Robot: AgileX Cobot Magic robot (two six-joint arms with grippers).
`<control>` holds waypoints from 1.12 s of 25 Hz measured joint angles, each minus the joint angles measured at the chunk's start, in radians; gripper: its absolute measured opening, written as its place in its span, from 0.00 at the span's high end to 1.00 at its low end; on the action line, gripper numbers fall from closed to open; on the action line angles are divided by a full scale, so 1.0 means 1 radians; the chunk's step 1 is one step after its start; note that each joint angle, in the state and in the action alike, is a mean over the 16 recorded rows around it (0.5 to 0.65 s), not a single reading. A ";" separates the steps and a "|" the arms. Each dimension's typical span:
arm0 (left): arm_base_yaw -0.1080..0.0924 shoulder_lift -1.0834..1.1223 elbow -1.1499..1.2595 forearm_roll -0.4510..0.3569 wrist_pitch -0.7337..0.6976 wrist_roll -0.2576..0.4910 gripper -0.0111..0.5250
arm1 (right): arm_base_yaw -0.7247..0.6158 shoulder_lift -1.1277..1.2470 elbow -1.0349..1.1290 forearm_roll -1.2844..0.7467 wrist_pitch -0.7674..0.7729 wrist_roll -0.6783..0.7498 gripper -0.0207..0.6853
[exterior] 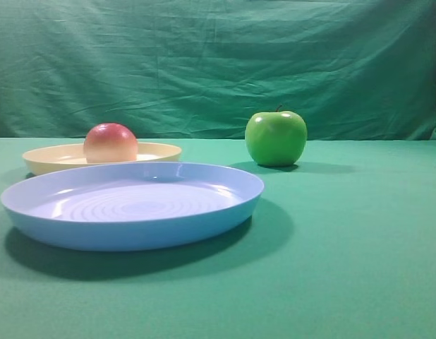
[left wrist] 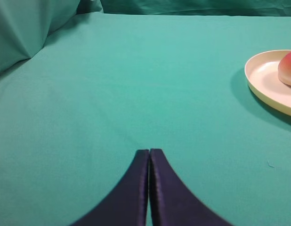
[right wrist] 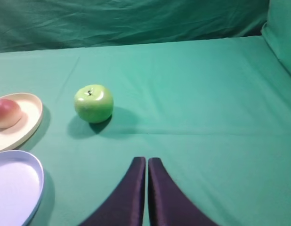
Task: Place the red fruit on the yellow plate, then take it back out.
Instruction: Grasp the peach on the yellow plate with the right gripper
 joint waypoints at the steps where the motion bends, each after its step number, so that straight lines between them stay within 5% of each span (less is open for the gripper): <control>1: 0.000 0.000 0.000 0.000 0.000 0.000 0.98 | 0.011 0.033 -0.030 0.001 0.012 -0.007 0.97; 13: 0.000 0.000 0.000 0.000 0.000 0.001 0.98 | 0.065 0.265 -0.206 0.023 0.042 -0.058 0.97; 28: 0.000 0.000 0.000 0.000 0.000 0.001 0.98 | 0.158 0.541 -0.309 0.058 -0.162 -0.124 0.97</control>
